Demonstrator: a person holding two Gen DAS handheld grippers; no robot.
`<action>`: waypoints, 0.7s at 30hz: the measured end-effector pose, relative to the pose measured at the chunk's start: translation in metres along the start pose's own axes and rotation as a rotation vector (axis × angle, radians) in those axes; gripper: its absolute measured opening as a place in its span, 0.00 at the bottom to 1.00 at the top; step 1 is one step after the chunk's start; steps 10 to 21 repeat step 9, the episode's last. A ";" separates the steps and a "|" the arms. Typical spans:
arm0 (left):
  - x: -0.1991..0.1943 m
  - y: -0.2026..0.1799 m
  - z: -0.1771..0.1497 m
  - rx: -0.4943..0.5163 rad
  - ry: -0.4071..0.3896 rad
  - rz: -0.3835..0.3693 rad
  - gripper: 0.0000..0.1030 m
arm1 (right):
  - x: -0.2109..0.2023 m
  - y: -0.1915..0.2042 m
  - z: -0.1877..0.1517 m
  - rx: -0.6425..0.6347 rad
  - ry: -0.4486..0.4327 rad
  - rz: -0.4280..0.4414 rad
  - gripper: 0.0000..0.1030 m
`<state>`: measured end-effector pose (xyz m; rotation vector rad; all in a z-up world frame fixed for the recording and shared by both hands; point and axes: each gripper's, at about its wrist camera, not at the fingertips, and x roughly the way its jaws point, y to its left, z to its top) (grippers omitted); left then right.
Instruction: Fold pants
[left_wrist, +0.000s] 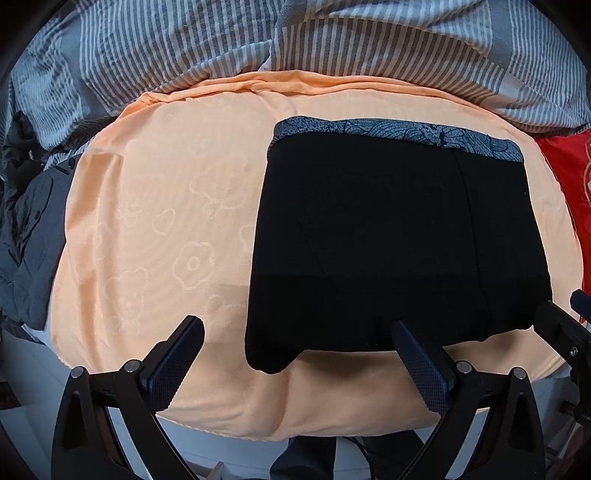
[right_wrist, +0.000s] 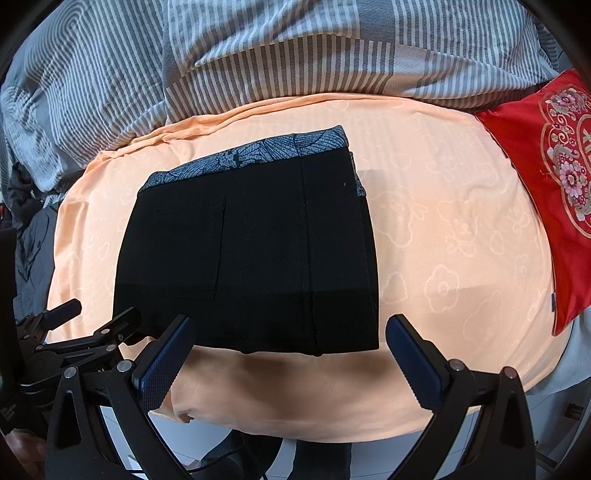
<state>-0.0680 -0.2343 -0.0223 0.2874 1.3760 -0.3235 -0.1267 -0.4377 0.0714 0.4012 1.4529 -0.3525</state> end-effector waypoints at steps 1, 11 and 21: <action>0.000 0.000 0.000 0.001 0.000 0.001 1.00 | 0.000 0.000 0.000 0.000 0.000 0.000 1.00; -0.002 -0.003 0.000 0.020 -0.022 0.015 1.00 | 0.000 0.000 -0.001 0.002 0.001 -0.002 1.00; -0.002 -0.003 0.000 0.020 -0.022 0.015 1.00 | 0.000 0.000 -0.001 0.002 0.001 -0.002 1.00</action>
